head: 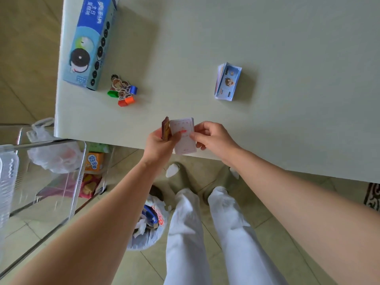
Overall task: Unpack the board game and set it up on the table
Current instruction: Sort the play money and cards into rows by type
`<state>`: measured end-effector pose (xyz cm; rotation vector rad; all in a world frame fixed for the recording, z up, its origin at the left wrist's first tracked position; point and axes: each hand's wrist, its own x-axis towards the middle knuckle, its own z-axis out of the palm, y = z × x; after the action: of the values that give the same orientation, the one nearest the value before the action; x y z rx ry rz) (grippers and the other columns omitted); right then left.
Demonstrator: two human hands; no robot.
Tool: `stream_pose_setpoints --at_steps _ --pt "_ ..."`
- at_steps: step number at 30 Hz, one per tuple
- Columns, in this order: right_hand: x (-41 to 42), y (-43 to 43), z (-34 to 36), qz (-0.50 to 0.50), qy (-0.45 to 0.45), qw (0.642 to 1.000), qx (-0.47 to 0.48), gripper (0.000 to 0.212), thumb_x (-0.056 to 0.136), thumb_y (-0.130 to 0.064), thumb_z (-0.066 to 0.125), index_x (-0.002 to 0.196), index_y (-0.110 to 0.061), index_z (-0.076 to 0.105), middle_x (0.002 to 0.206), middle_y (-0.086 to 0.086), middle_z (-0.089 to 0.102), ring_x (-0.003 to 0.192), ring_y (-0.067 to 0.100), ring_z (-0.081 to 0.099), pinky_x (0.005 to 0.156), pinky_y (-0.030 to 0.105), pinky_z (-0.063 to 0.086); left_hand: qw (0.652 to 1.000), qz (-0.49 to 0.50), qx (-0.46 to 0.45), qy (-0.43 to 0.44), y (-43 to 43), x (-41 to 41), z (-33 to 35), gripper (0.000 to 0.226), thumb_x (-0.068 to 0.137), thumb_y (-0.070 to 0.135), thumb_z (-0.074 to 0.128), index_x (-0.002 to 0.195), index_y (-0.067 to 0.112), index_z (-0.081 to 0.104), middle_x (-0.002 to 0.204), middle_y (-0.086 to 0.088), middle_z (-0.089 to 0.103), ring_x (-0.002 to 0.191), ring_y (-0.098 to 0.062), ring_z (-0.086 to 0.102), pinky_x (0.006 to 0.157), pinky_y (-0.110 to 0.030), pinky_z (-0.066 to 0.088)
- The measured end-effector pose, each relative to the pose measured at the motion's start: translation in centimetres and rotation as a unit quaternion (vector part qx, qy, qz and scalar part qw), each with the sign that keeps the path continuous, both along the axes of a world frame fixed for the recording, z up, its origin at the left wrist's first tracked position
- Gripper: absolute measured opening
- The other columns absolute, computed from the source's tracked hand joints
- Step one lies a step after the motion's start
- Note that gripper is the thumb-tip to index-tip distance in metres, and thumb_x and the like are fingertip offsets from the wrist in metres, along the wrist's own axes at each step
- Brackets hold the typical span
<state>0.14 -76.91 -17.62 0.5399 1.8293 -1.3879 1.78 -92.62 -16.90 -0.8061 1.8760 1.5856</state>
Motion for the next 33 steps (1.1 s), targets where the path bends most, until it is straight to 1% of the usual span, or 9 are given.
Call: stream_pose_setpoints --at_steps 5,10,15,17,21,23,26,29,33 --pt "-1.6 -2.8 -0.5 -0.021 -0.020 1.000 0.004 0.009 0.088 -0.013 0.067 0.096 -0.011 0.063 0.081 0.001 0.068 0.060 0.007 0.059 0.057 0.018 0.046 0.999 0.045 -0.012 -0.003 -2.8 -0.8 -0.2 0.008 0.093 0.014 0.059 0.091 0.013 0.067 0.067 0.009 0.061 0.048 0.004 0.052 0.050 -0.011 0.040" --pt "-4.3 -6.6 -2.4 -0.131 -0.005 0.988 0.076 0.010 0.085 -0.010 0.068 0.094 -0.007 0.065 0.078 0.003 0.066 0.054 0.006 0.057 0.047 0.013 0.041 0.983 0.171 0.017 -0.064 -5.7 -1.7 -0.8 0.011 0.094 0.017 0.054 0.101 0.014 0.061 0.079 -0.004 0.059 0.055 -0.012 0.045 0.053 -0.023 0.036" --pt "-5.8 -8.9 -3.8 -0.071 0.052 0.975 0.204 0.015 0.077 -0.015 0.067 0.066 -0.022 0.059 0.086 0.007 0.073 0.079 0.025 0.069 0.079 0.039 0.056 0.956 0.225 0.137 -0.127 -7.4 -0.9 -0.8 0.024 0.094 0.015 0.051 0.111 0.005 0.063 0.068 -0.003 0.053 0.055 -0.012 0.046 0.053 -0.023 0.039" --pt "-5.6 -9.1 -3.5 -0.025 0.077 0.965 0.251 0.006 0.081 -0.014 0.064 0.075 -0.012 0.066 0.090 0.010 0.072 0.086 0.029 0.067 0.081 0.040 0.054 0.950 0.217 0.178 -0.137 -7.8 -0.5 -0.8 0.027 0.093 0.014 0.047 0.113 0.004 0.062 0.070 -0.003 0.053 0.057 -0.013 0.047 0.055 -0.023 0.040" --pt "-5.2 -8.6 -3.1 0.018 0.091 0.950 0.299 0.023 0.085 -0.020 0.061 0.106 -0.012 0.065 0.109 0.006 0.065 0.100 0.021 0.060 0.087 0.029 0.045 0.937 0.213 0.241 -0.136 -7.7 -0.3 0.0 0.032 0.093 0.011 0.041 0.116 0.000 0.060 0.077 -0.008 0.058 0.063 -0.016 0.053 0.062 -0.027 0.045" --pt "-4.9 -8.2 -2.3 0.008 0.105 0.956 0.272 0.029 0.086 -0.023 0.061 0.114 -0.014 0.061 0.111 0.005 0.059 0.094 0.015 0.056 0.077 0.020 0.040 0.935 0.202 0.260 -0.129 -7.3 -0.3 0.4 0.032 0.095 0.010 0.039 0.119 -0.003 0.056 0.089 -0.014 0.067 0.074 -0.024 0.063 0.072 -0.033 0.052" --pt "-4.2 -7.3 0.1 -0.005 0.097 0.990 0.099 0.026 0.090 -0.025 0.061 0.115 -0.016 0.064 0.107 0.000 0.062 0.083 0.005 0.056 0.068 0.015 0.040 0.948 0.130 0.264 -0.119 -6.3 -0.5 1.2 0.031 0.099 0.013 0.040 0.123 0.000 0.054 0.108 -0.016 0.071 0.098 -0.029 0.069 0.091 -0.043 0.053" --pt "-3.3 -5.7 2.3 0.040 -0.035 0.997 -0.060 0.026 0.094 -0.029 0.058 0.113 -0.014 0.066 0.098 0.000 0.070 0.077 0.003 0.065 0.061 0.012 0.047 0.955 0.040 0.266 -0.121 -4.7 -0.9 2.2 0.027 0.100 0.020 0.045 0.124 0.011 0.056 0.111 -0.012 0.071 0.103 -0.026 0.068 0.093 -0.045 0.051" --pt "-2.6 -3.1 3.0 -0.002 -0.068 0.993 -0.097 0.022 0.092 -0.023 0.062 0.109 -0.009 0.065 0.083 0.001 0.070 0.066 0.008 0.067 0.054 0.020 0.050 0.955 -0.005 0.269 -0.121 -2.1 -1.2 2.9 0.028 0.098 0.022 0.050 0.125 0.016 0.055 0.112 -0.013 0.070 0.105 -0.028 0.067 0.094 -0.045 0.050"
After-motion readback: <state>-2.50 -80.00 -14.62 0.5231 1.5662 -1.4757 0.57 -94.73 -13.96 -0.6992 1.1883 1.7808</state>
